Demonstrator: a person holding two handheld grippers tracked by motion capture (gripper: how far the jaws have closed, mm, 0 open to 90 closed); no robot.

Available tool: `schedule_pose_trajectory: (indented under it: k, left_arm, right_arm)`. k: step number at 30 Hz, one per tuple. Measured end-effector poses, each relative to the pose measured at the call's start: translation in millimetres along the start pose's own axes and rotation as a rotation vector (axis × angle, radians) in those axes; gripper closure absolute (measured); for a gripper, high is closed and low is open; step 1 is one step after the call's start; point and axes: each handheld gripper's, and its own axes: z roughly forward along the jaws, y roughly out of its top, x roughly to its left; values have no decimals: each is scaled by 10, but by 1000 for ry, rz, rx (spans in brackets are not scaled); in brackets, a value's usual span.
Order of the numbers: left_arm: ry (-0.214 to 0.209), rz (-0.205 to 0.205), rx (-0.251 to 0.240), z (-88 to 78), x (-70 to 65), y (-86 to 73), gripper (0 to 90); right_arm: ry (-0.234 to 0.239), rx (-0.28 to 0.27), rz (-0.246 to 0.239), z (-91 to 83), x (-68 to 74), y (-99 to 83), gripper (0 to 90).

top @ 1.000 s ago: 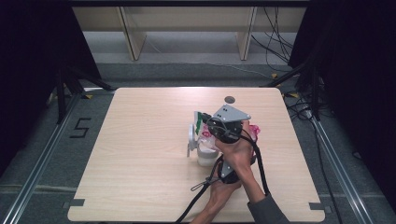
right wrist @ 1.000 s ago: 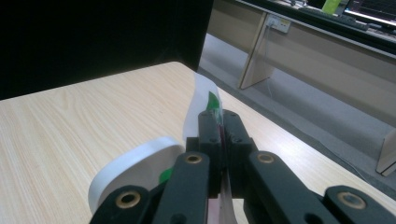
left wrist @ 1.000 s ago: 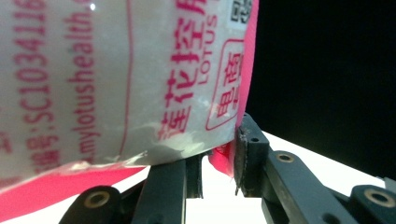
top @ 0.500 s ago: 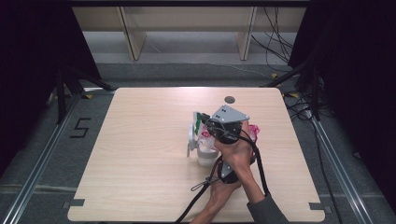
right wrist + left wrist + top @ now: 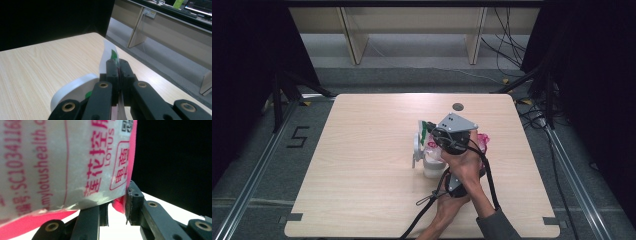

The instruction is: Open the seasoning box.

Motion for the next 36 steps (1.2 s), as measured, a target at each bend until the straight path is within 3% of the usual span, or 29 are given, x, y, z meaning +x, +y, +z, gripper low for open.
schedule_pose_trajectory:
  k: [1, 2, 7, 11, 13, 14, 19, 21, 23, 26, 28, 30, 31, 33, 34, 36]
  left_arm:
    - [-39, -92, -64, 51, -60, -10, 749]
    - [-39, -95, -57, 53, -41, -18, 750]
    - [-33, -89, -42, 65, -24, -38, 750]
    - [-29, -76, -43, 66, -22, -44, 750]
    - [-29, -81, -40, 66, -28, -45, 750]
    - [-27, -21, 12, 24, 19, -42, 750]
    - [-29, -18, 17, 17, 13, -34, 750]
    - [-10, -12, 31, 25, 19, -40, 750]
    - [-10, -10, 36, 20, 21, -42, 750]
    - [-4, -3, 14, 17, 17, -23, 750]
    - [-5, -10, 25, 20, 21, -36, 750]
    - [-2, -25, 21, 33, 18, -56, 749]
    - [-3, -27, 15, 34, 14, -52, 749]
    - [-8, -7, 28, 19, 21, -35, 750]
    - [-9, -8, 27, 17, 21, -29, 750]
    - [-5, -8, 30, 25, 23, -37, 750]
  right_arm:
    - [-2, -4, -18, -9, 3, 12, 890]
    - [0, 1, 5, -18, 15, 12, 891]
    - [10, 12, 28, -8, -14, -11, 891]
    - [9, -2, 15, -15, -43, -5, 891]
    - [11, -3, 41, -21, -43, -13, 891]
    - [25, 23, 77, -36, -26, -13, 891]
    - [17, 1, 40, -35, -58, -11, 891]
    - [14, -2, 35, -16, -66, -19, 891]
    - [25, 16, 63, -15, -61, -31, 891]
    - [18, 0, 46, -39, -43, -2, 891]
    - [20, -2, 26, -16, -58, -7, 891]
    - [15, 10, 53, 4, -52, -37, 891]
    - [16, 7, 32, 15, -64, -45, 891]
    - [16, 10, 22, -10, -60, -25, 891]
    - [9, 8, 53, -23, -44, -17, 891]
    - [12, -2, 47, -21, -58, -18, 891]
